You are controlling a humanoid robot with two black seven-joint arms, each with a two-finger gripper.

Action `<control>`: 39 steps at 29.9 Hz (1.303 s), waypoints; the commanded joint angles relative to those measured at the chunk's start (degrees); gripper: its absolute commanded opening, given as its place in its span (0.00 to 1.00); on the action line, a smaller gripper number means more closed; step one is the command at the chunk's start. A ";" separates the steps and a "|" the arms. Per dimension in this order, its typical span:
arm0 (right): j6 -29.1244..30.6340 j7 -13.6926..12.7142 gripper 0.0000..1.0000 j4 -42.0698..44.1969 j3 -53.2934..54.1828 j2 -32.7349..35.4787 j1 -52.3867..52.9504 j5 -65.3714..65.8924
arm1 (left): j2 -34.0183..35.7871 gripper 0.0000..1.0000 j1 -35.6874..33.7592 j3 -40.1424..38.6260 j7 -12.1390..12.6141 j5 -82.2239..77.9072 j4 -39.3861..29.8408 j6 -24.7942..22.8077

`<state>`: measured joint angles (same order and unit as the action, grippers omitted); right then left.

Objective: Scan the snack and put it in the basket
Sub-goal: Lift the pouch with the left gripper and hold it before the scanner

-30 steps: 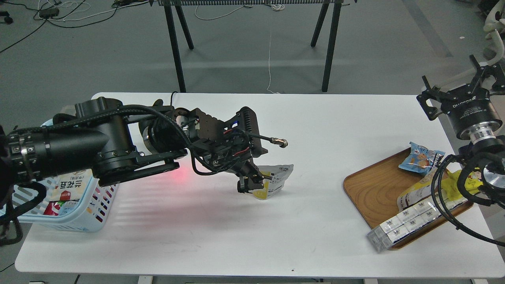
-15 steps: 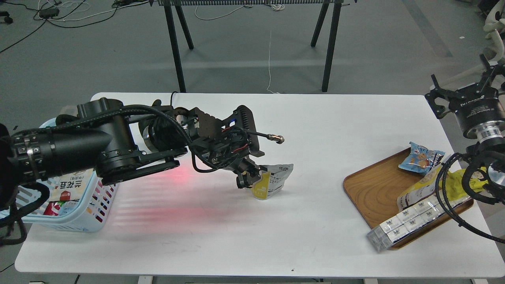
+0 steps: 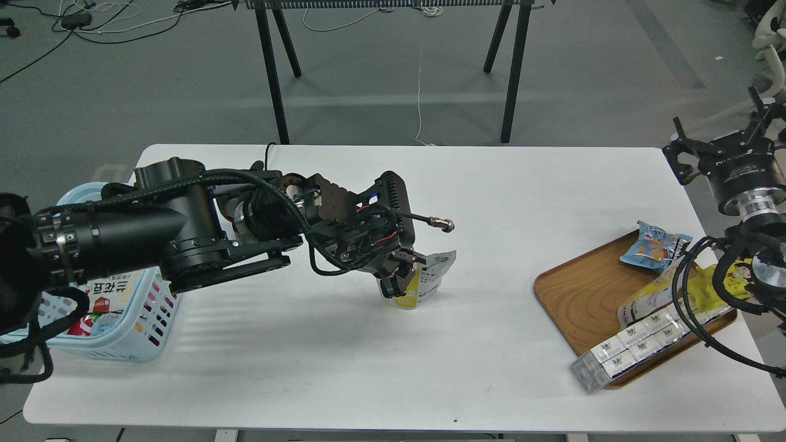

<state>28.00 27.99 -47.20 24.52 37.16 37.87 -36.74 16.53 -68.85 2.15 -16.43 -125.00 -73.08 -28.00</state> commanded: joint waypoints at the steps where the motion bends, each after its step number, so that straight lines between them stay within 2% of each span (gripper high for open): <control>1: 0.00 0.01 0.99 0.00 0.00 0.02 0.01 0.00 | 0.25 0.00 -0.32 -0.47 -0.35 0.00 -0.92 0.00; 5: 0.00 0.01 0.99 0.00 0.00 0.02 -0.08 0.00 | 3.32 0.00 -0.68 -4.59 -1.23 0.00 -5.84 0.00; 13: 0.00 0.01 0.99 0.00 0.00 0.11 0.10 0.00 | 16.14 0.01 -0.33 -10.76 -8.61 0.00 -15.16 0.00; 20: 0.00 0.01 0.99 0.00 0.00 0.11 0.10 0.00 | 25.38 0.01 0.73 -10.50 -11.43 0.00 -16.13 0.00; 30: 0.00 0.01 0.99 0.00 0.09 0.02 0.01 0.00 | 34.88 0.01 4.07 -10.23 -11.57 0.00 -15.87 0.00; 39: 0.00 0.01 0.99 0.09 0.09 0.02 -0.08 0.00 | 37.78 0.01 4.33 -10.06 -11.57 0.00 -15.43 0.00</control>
<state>28.00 28.01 -47.18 24.61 37.18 37.80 -36.74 54.04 -64.57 -8.03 -28.01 -125.00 -88.54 -28.00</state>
